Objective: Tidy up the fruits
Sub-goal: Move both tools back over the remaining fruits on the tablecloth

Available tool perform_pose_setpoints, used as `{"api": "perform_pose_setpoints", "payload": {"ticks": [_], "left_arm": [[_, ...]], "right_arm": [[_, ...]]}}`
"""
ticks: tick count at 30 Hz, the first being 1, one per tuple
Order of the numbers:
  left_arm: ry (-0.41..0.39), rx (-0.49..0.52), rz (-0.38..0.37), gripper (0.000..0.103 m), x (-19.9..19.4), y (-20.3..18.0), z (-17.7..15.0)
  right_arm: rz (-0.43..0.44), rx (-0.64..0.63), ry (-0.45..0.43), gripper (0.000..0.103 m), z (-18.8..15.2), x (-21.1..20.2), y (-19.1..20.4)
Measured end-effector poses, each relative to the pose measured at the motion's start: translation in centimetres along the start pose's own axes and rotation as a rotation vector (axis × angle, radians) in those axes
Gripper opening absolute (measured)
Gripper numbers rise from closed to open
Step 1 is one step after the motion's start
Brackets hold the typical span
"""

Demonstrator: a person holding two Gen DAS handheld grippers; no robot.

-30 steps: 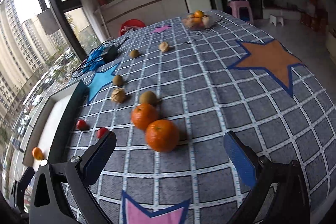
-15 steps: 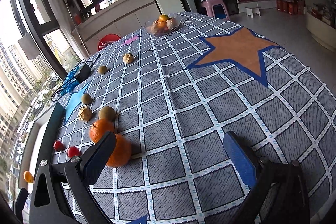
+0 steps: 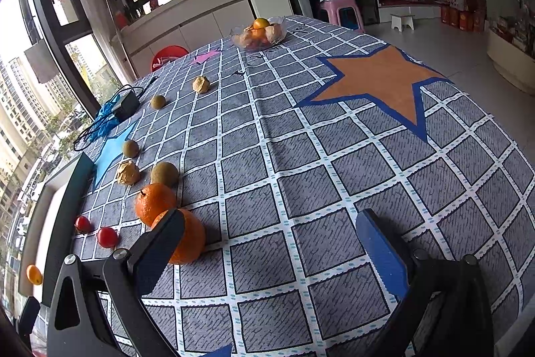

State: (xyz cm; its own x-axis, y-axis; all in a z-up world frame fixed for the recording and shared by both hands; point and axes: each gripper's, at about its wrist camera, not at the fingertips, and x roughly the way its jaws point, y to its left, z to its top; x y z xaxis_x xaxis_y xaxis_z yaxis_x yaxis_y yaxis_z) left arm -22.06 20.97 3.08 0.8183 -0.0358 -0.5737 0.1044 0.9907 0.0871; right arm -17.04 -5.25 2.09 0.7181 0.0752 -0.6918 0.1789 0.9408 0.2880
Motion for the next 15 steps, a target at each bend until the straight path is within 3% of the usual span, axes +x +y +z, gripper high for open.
{"api": "perform_pose_setpoints", "payload": {"ticks": [15], "left_arm": [[0.062, -0.010, -0.009, 0.095, 1.5, 0.2, 0.3]], "right_arm": [[0.020, 0.013, -0.007, 0.103, 0.0, -0.1, -0.1]]}}
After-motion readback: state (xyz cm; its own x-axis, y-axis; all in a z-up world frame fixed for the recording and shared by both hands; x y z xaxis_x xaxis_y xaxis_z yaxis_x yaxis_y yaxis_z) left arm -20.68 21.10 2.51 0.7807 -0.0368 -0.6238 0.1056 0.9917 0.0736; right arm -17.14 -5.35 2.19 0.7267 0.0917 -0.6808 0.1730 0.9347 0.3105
